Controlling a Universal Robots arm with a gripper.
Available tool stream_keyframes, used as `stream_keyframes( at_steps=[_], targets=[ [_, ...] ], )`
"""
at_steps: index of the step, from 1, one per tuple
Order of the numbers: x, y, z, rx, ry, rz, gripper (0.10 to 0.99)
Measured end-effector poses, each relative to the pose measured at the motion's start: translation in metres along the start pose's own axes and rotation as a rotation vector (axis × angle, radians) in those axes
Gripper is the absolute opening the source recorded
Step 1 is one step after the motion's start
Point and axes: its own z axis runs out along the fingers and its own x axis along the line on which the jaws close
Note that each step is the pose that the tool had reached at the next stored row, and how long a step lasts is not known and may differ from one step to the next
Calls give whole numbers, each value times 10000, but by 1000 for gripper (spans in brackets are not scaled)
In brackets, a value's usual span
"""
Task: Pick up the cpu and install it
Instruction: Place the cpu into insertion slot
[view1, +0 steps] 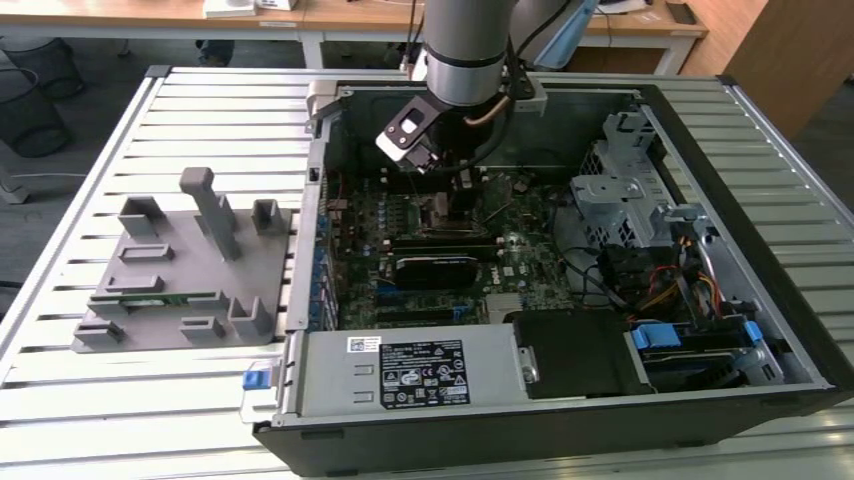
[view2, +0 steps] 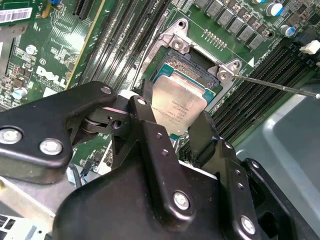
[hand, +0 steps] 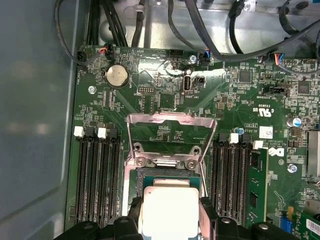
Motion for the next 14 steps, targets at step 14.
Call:
stream_keyframes(
  at_steps=[14],
  targets=[
    [13,-27,106,0,-3,103,529]
  ],
)
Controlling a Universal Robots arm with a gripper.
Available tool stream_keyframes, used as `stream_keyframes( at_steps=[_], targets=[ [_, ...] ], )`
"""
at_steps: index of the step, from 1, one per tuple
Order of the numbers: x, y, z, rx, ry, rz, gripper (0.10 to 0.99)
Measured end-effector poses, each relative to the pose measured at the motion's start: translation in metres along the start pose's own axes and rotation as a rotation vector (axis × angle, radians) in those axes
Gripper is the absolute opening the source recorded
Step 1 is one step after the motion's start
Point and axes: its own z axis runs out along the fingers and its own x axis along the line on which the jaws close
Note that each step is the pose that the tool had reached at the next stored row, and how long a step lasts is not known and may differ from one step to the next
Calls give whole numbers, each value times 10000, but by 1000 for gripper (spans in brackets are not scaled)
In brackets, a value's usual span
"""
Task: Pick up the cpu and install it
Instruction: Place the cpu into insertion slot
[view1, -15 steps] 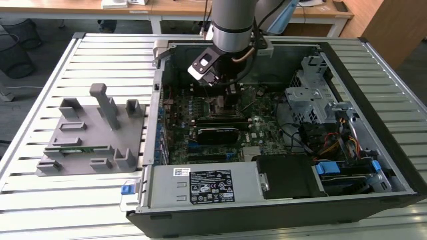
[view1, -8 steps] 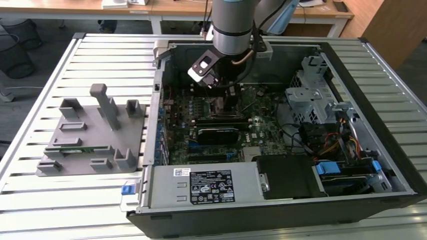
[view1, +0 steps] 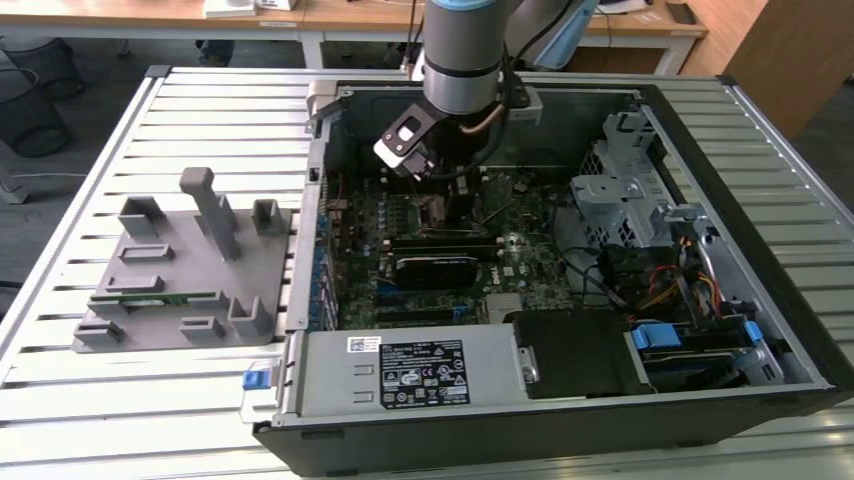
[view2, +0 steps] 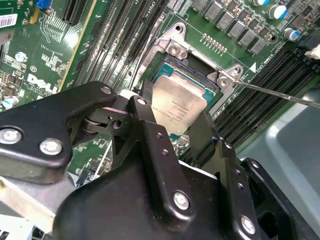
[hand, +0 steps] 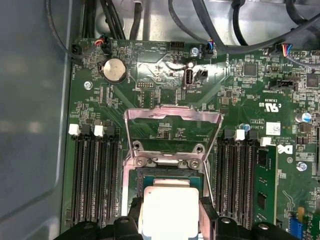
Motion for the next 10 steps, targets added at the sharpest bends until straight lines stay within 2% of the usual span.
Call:
stream_keyframes(
  at_steps=[10],
  targets=[
    [16,-2,61,0,0,6,529]
  ],
)
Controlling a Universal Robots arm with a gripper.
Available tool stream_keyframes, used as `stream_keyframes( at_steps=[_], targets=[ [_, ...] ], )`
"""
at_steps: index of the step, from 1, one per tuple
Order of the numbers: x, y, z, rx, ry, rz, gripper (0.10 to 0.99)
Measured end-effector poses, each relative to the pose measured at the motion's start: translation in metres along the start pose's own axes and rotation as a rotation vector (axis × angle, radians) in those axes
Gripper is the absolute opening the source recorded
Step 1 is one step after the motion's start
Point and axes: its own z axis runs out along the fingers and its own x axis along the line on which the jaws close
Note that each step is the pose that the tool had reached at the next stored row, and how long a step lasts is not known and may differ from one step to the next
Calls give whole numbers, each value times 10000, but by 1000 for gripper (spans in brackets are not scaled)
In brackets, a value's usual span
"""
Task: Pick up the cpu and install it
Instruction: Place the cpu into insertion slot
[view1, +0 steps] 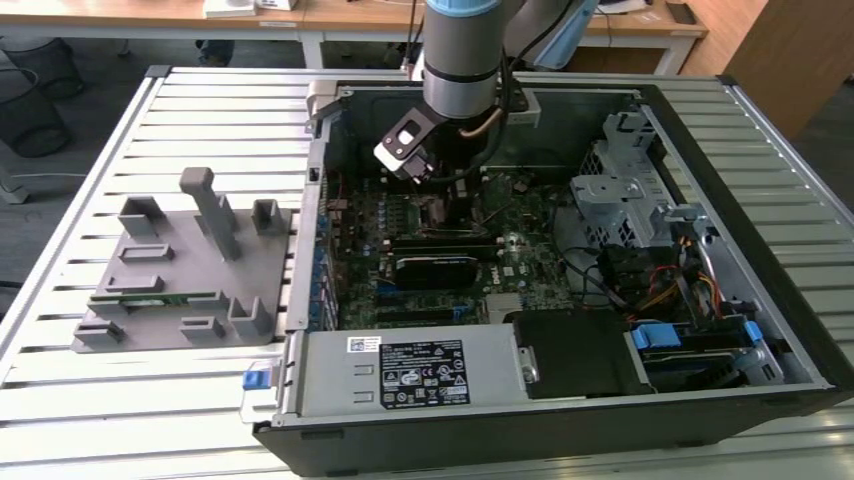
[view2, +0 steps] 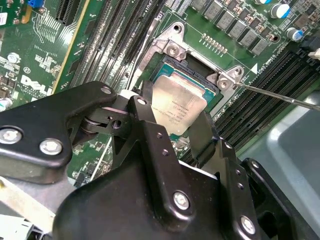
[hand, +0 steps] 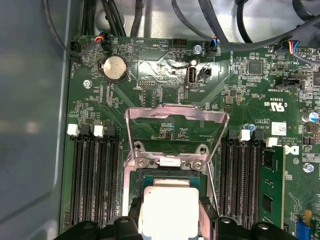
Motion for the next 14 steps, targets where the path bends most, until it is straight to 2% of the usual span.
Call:
stream_keyframes(
  at_steps=[14],
  targets=[
    [16,-3,70,2,-2,3,529]
  ],
)
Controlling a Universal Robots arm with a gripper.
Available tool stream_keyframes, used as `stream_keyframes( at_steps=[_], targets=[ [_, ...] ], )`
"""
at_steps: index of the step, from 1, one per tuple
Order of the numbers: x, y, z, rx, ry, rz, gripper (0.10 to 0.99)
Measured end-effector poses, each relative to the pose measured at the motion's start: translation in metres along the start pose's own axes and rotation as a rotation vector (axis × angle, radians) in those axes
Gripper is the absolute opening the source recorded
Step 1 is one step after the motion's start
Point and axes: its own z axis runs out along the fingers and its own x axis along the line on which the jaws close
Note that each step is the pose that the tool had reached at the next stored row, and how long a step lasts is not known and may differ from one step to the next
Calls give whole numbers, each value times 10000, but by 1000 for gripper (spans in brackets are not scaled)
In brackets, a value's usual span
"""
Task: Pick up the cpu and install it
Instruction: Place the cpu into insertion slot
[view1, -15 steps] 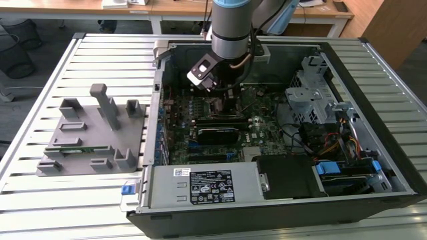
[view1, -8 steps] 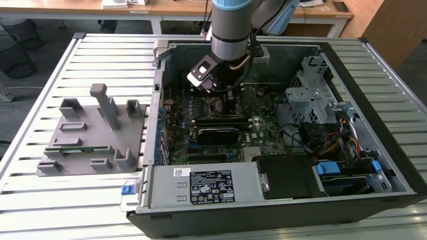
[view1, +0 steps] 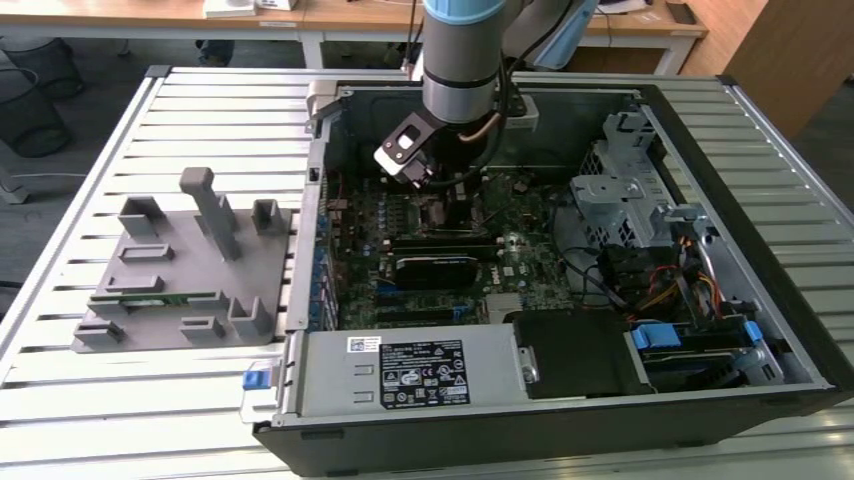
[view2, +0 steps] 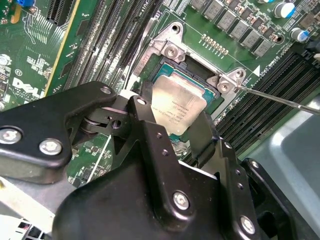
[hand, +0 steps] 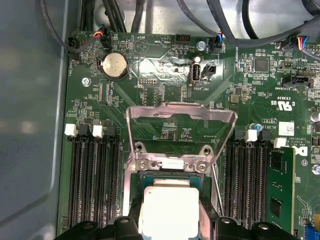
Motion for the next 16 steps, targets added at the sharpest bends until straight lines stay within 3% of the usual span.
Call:
stream_keyframes(
  at_steps=[9,11,12,16],
  targets=[
    [2,1,5,-6,8,1,529],
    [2,1,5,-4,7,1,541],
    [1,1,5,-3,6,1,604],
    [0,0,-6,-1,1,1,604]
  ],
)
